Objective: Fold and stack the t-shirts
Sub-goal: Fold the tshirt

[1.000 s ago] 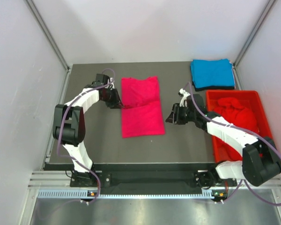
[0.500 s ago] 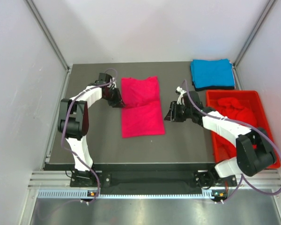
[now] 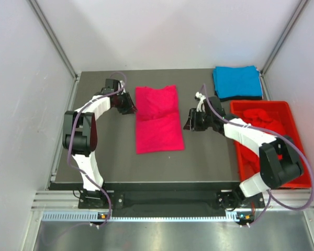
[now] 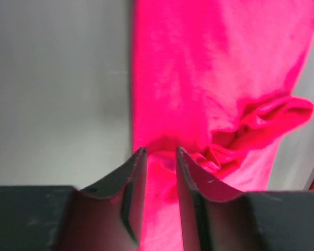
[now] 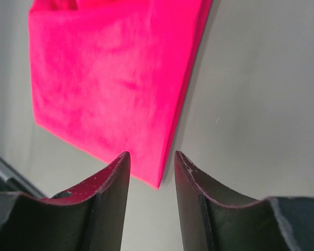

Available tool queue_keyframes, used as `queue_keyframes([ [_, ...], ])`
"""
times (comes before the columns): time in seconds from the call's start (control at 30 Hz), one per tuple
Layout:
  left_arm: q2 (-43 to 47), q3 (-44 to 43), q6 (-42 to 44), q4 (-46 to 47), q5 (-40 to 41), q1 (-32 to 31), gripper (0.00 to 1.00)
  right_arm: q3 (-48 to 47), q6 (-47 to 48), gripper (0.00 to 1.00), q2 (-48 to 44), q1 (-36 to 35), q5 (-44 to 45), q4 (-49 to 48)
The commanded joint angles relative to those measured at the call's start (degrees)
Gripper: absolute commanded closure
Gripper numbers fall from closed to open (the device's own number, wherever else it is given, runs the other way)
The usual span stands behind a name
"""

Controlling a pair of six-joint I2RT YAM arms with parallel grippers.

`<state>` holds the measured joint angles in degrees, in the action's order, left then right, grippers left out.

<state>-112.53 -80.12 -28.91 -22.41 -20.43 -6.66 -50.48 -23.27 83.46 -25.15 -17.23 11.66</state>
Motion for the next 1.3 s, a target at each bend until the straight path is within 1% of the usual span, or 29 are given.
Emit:
queue_keyframes([
  [0.0, 4.5, 0.7, 6.9, 3.1, -4.1, -0.1, 0.65, -6.9, 5.2, 0.6, 3.4, 2.5, -0.6, -2.5],
  [0.03, 4.3, 0.7, 8.6, 2.4, -7.7, -0.1, 0.64, -8.0, 7.2, 0.59, 5.3, 2.8, -1.6, -3.0],
  [0.07, 3.7, 0.4, 11.6, 1.7, -8.6, -0.1, 0.64, -10.3, 8.5, 0.58, 6.4, 3.5, -4.4, -3.3],
  [0.1, 3.5, 0.2, 12.9, 0.9, -8.8, -0.1, 0.64, -12.0, 9.9, 0.57, 7.8, 3.7, -6.2, -3.0],
  [0.13, 3.6, 0.5, 14.6, 0.0, -8.6, -0.1, 0.64, -13.8, 13.7, 0.57, 11.1, 4.0, -7.5, -1.7],
  [0.17, 3.9, 2.0, 15.1, 0.5, -7.5, -0.1, 0.64, -17.3, 15.9, 0.57, 12.7, 4.0, -9.1, 0.1],
  [0.23, 5.6, 4.0, 16.5, 4.1, -8.1, -0.1, 0.62, -18.9, 20.6, 0.57, 16.0, 4.0, -10.2, -0.1],
  [0.27, 6.2, 5.2, 17.1, 4.7, -8.9, -0.2, 0.62, -20.2, 21.3, 0.57, 16.9, 4.1, -9.8, -0.5],
  [0.33, 6.8, 5.0, 19.1, 4.7, -9.0, -0.3, 0.6, -21.1, 21.9, 0.56, 19.0, 4.4, -9.9, -2.4],
  [0.4, 6.8, 3.6, 21.7, 2.7, -7.6, -0.3, 0.6, -22.5, 22.4, 0.56, 20.9, 4.6, -11.7, -3.7],
  [0.6, 6.7, 2.9, 26.4, 2.2, -7.5, -0.4, 0.59, -24.0, 22.9, 0.54, 23.2, 4.5, -14.1, -5.5],
  [0.67, 5.6, 2.5, 28.3, 2.0, -8.2, -0.5, 0.59, -24.0, 25.3, 0.52, 23.8, 4.5, -14.4, -5.8],
  [0.7, 5.3, 2.4, 28.4, 1.1, -8.9, -0.5, 0.59, -24.1, 27.2, 0.48, 24.2, 4.6, -14.7, -5.2],
  [0.8, 4.9, 2.4, 30.8, 0.8, -9.3, -0.5, 0.59, -24.8, 30.5, 0.47, 25.1, 4.8, -14.8, -5.2],
  [1.0, 3.4, 1.6, 34.1, -0.1, -9.4, -0.7, 0.59, -26.5, 34.8, 0.49, 27.4, 4.9, -15.1, -7.5],
  [1.13, 2.1, 0.8, 36.2, -0.4, -8.8, -1.4, 0.59, -28.4, 35.5, 0.5, 29.2, 4.8, -16.4, -7.6],
  [1.27, 0.6, -0.7, 37.5, -1.3, -10.2, -1.9, 0.59, -30.7, 35.4, 0.5, 31.2, 4.9, -17.0, -7.2],
])
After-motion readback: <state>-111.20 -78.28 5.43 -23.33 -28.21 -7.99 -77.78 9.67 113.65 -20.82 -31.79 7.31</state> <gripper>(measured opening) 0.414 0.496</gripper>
